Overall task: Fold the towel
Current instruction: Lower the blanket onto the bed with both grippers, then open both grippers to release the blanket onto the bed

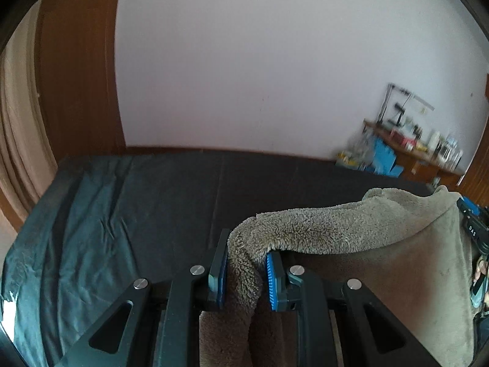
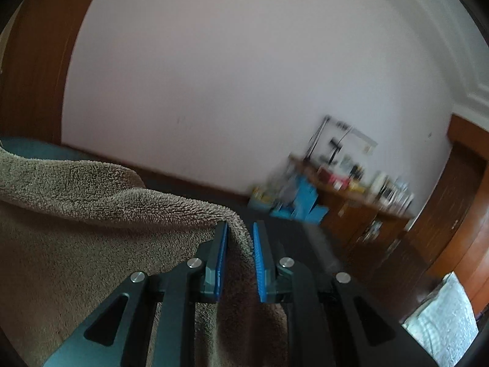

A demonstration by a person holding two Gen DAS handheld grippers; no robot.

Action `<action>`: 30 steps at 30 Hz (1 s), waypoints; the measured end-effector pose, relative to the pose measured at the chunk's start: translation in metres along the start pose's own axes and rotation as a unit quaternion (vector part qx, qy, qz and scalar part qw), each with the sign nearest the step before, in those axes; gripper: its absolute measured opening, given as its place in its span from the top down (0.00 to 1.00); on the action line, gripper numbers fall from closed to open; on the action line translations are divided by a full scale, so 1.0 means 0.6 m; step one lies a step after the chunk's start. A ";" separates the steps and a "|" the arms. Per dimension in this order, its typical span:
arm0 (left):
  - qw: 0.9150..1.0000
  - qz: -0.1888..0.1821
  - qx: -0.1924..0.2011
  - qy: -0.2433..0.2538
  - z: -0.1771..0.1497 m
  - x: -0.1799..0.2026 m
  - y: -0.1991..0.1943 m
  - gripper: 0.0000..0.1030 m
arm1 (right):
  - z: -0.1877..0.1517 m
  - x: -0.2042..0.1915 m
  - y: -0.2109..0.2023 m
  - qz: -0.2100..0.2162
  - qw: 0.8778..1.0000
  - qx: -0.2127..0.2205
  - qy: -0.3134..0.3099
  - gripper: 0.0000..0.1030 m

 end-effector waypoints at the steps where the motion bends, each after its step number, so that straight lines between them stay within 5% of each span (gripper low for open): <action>1: 1.000 0.003 -0.012 -0.002 -0.007 -0.001 0.016 0.79 | -0.011 -0.010 0.014 0.007 1.000 -0.014 -0.005 0.83; 7: 0.996 0.016 -0.086 0.017 -0.062 0.007 0.097 0.78 | -0.067 -0.056 0.062 0.043 0.996 -0.077 -0.020 0.83; 15: 0.989 -0.008 -0.147 0.004 -0.074 0.011 0.137 0.76 | -0.067 -0.066 0.059 0.050 0.993 -0.094 -0.053 0.42; 17: 0.988 -0.009 -0.155 0.017 -0.071 0.017 0.131 0.76 | -0.061 -0.062 0.063 0.052 0.992 -0.097 -0.059 0.41; 21: 0.987 -0.026 -0.154 0.024 -0.053 0.020 0.097 0.76 | -0.043 -0.038 0.046 0.059 0.993 -0.086 -0.049 0.37; 24: 0.988 -0.044 -0.148 0.002 -0.036 0.013 0.069 0.62 | -0.024 -0.011 0.022 0.066 0.995 -0.073 -0.019 0.30; 25: 0.990 -0.036 -0.140 0.001 -0.031 0.010 0.058 0.46 | -0.018 -0.003 0.012 0.070 0.995 -0.068 -0.009 0.28; 26: 0.991 -0.027 -0.130 0.003 -0.026 0.008 0.048 0.42 | -0.013 0.003 -0.001 0.080 0.995 -0.067 0.007 0.26; 30: 0.995 0.006 -0.098 -0.002 -0.006 0.001 0.023 0.42 | -0.008 -0.014 -0.019 0.156 0.983 -0.085 0.037 0.24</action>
Point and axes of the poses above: each gripper's, at about its wrist camera, not at the fingertips, and y roughly the way its jaws point, x to its right, z to its top, the point moved 7 cm from there along y, roughly the way its jaws point, and after that the axes turned 2 degrees about -z, right-handed, at the moved point
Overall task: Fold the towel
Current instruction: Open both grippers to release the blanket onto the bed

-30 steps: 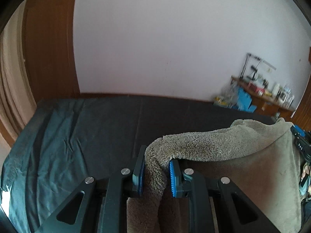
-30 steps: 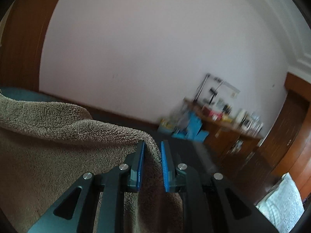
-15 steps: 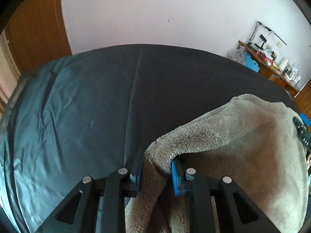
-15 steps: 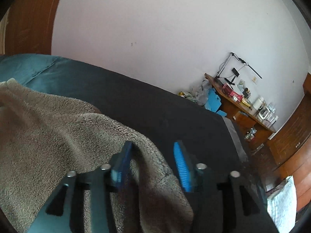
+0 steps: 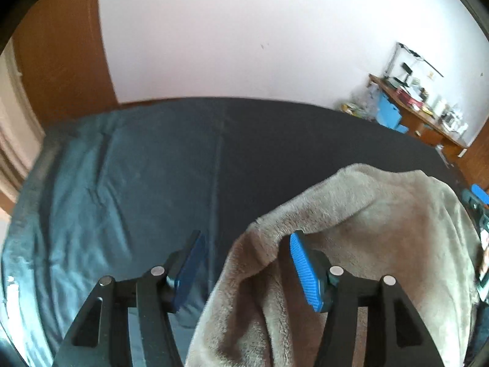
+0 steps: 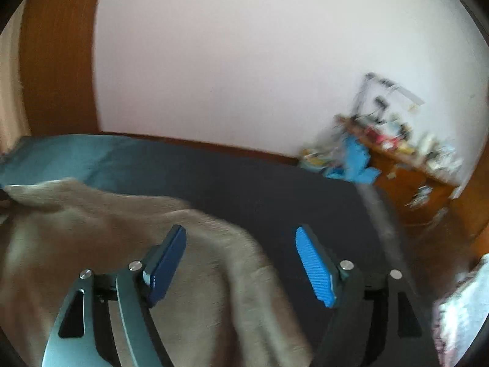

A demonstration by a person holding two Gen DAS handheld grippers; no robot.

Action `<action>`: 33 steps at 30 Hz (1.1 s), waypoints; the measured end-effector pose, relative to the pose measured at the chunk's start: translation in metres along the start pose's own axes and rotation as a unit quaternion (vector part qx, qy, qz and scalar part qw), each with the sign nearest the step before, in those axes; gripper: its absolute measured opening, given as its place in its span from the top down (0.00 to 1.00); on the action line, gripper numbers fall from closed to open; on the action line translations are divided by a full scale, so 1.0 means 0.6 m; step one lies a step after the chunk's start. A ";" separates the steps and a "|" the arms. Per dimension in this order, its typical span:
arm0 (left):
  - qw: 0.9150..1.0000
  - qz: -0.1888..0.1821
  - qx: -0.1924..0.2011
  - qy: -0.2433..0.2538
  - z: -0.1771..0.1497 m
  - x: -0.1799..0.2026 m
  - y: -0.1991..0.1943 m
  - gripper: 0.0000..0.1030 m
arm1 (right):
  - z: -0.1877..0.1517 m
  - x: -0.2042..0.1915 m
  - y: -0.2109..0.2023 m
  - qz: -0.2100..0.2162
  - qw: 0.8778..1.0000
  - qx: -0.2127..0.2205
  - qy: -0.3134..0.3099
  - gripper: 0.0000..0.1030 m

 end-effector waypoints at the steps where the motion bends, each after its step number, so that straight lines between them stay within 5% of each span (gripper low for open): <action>1: 1.000 0.000 0.011 -0.011 0.004 0.001 -0.010 0.42 | -0.002 -0.010 0.003 0.017 1.000 -0.007 -0.001 0.24; 5: 0.998 -0.045 0.027 -0.015 0.008 0.037 -0.032 0.41 | -0.020 -0.055 0.030 0.046 0.998 -0.037 -0.015 0.24; 10: 0.993 -0.102 -0.002 0.051 0.006 0.146 0.004 0.41 | -0.042 -0.058 0.091 0.034 0.996 -0.079 -0.014 0.24; 18: 0.998 -0.007 -0.046 0.046 0.043 0.121 0.143 0.41 | -0.056 -0.042 0.152 0.032 0.993 -0.117 0.013 0.23; 27: 0.998 0.007 -0.048 0.048 0.049 0.103 0.191 0.40 | -0.057 -0.050 0.163 0.030 0.994 -0.108 0.013 0.21; 33: 0.997 -0.018 -0.063 0.030 0.025 0.106 0.141 0.40 | -0.057 -0.049 0.146 0.047 0.993 -0.110 0.016 0.21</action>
Point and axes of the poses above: each gripper's, at about its wrist camera, not at the fingertips, and y roughly the way its jaws point, x to its right, z to its top, the point moved 7 cm from there along y, roughly the way its jaws point, and after that the axes turned 2 degrees about -z, right-handed, at the moved point
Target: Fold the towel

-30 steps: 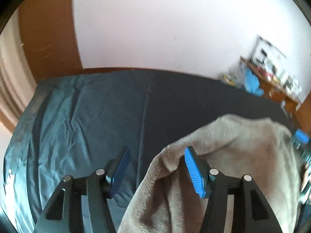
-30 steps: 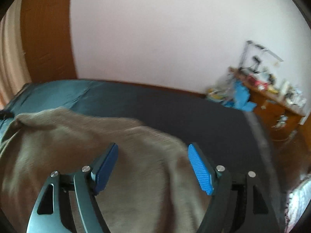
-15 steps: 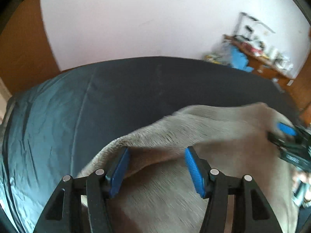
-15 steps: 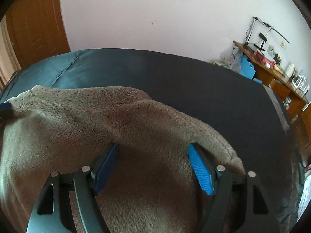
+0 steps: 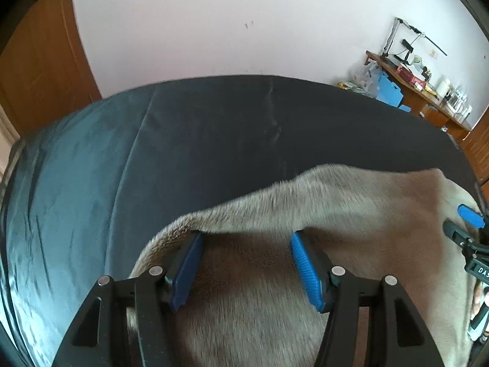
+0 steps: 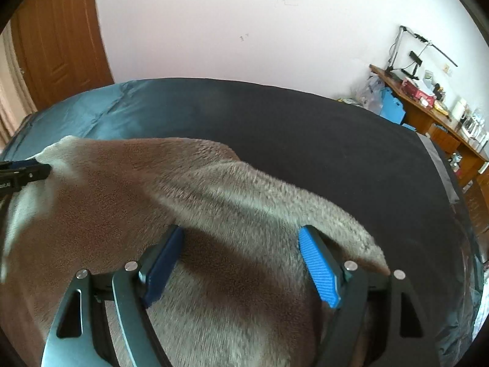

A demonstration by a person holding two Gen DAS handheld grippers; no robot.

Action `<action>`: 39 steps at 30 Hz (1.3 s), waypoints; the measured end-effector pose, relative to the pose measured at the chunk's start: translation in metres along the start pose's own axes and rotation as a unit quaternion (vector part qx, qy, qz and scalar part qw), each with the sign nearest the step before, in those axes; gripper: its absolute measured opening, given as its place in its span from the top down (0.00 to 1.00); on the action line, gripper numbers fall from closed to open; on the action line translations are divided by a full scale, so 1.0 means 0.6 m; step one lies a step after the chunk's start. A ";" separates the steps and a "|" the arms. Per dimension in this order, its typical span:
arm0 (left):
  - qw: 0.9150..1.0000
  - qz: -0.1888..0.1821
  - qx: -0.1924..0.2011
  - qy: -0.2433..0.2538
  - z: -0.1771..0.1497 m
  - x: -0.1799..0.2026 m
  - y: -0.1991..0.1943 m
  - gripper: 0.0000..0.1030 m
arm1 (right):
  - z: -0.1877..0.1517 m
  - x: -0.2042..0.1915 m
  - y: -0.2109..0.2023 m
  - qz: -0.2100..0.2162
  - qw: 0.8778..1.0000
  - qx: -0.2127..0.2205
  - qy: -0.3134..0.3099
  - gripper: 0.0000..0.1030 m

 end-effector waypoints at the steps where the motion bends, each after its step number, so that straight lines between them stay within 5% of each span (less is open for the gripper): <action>1: 1.000 -0.004 0.002 0.005 -0.010 0.003 -0.016 0.40 | -0.002 0.002 -0.018 0.003 1.000 0.008 0.001 0.21; 9: 0.997 -0.055 0.001 0.056 -0.122 0.041 -0.128 0.40 | -0.063 0.076 -0.199 0.016 0.996 0.078 0.028 0.21; 17: 0.995 -0.077 0.014 0.067 -0.231 0.074 -0.189 0.40 | -0.232 0.167 -0.268 -0.061 0.994 0.068 0.059 0.21; 22: 0.996 -0.074 0.029 0.050 -0.252 0.081 -0.183 0.40 | -0.304 0.211 -0.285 -0.032 0.991 0.054 0.119 0.21; 26: 0.997 -0.058 0.034 0.048 -0.267 0.080 -0.180 0.40 | -0.328 0.195 -0.302 -0.038 0.993 0.067 0.090 0.21; 31: 0.997 -0.050 0.024 0.051 -0.286 0.082 -0.168 0.40 | -0.338 0.125 -0.313 -0.053 0.993 0.103 -0.023 0.21; 36: 0.998 -0.059 0.020 0.032 -0.299 0.070 -0.160 0.40 | -0.341 0.106 -0.276 -0.103 0.987 0.079 -0.097 0.49; 39: 0.997 -0.072 0.025 0.023 -0.300 0.063 -0.161 0.40 | -0.349 0.117 -0.257 -0.111 0.985 0.063 -0.113 0.50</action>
Point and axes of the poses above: each gripper's, at about its wrist camera, not at the fingertips, and y roughly the way its jaws point, x to its right, z to its top, the point moved 7 cm from there along y, roughly the way its jaws point, and after that the axes turned 2 degrees about -z, right-handed, at the moved point
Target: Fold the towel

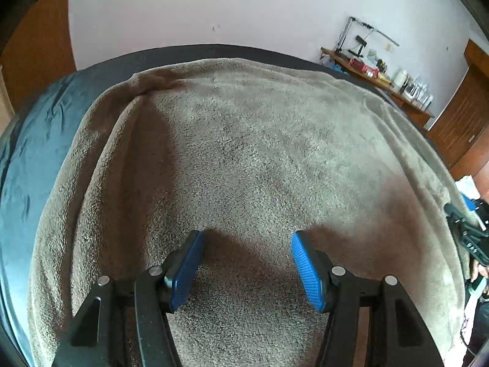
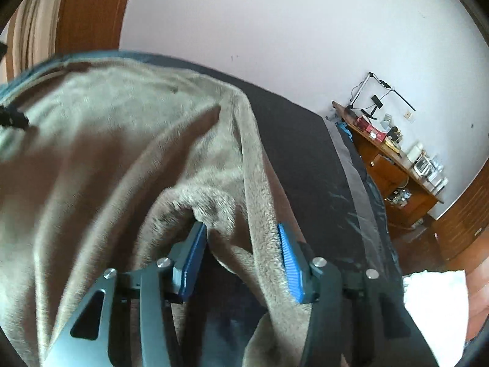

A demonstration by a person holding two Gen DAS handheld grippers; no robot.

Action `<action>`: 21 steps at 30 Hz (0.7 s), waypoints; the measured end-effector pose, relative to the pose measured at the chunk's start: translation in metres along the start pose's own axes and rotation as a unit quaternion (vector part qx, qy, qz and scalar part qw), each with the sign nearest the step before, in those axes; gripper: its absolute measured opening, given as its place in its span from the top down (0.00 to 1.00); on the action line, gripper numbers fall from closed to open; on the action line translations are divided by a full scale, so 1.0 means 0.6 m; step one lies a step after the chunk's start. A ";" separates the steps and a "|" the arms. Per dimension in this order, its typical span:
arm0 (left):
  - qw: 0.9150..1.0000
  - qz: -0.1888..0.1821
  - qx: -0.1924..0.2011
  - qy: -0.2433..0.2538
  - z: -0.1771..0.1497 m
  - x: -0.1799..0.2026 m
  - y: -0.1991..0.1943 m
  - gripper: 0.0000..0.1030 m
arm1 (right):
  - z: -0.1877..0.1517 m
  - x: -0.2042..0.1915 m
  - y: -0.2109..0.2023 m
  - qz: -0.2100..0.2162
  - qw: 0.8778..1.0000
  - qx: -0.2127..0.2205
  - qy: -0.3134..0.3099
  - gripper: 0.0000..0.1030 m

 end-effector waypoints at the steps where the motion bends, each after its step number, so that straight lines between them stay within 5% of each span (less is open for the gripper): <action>1: 1.000 -0.002 0.001 -0.002 0.001 -0.002 0.000 0.39 | -0.002 -0.001 0.003 0.004 1.000 -0.002 -0.002 0.50; 10: 1.000 0.008 -0.002 0.016 -0.001 0.005 0.004 0.31 | 0.012 -0.036 0.036 0.007 0.997 -0.001 -0.072 0.50; 11: 1.000 0.006 -0.003 0.014 -0.001 0.003 0.002 0.31 | 0.014 -0.031 0.039 0.004 0.998 -0.003 -0.063 0.60; 12: 1.000 0.004 -0.004 0.012 -0.001 0.001 0.000 0.31 | 0.016 -0.020 0.039 -0.002 0.999 -0.004 -0.048 0.82; 17: 1.000 0.012 0.000 0.015 0.002 -0.015 -0.015 0.31 | 0.026 0.077 0.027 -0.067 0.997 0.010 0.046 0.84; 21: 1.000 0.017 -0.003 0.014 -0.004 -0.033 -0.007 0.31 | 0.022 0.136 0.035 -0.078 0.991 0.003 0.113 0.84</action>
Point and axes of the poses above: each gripper's, at about its wrist camera, not at the fingertips, and y roughly the way its jaws point, x to its right, z to its top, the point moved 7 cm from there along y, roughly the way its jaws point, and after that the axes turned 2 degrees about -z, right-handed, at the moved point
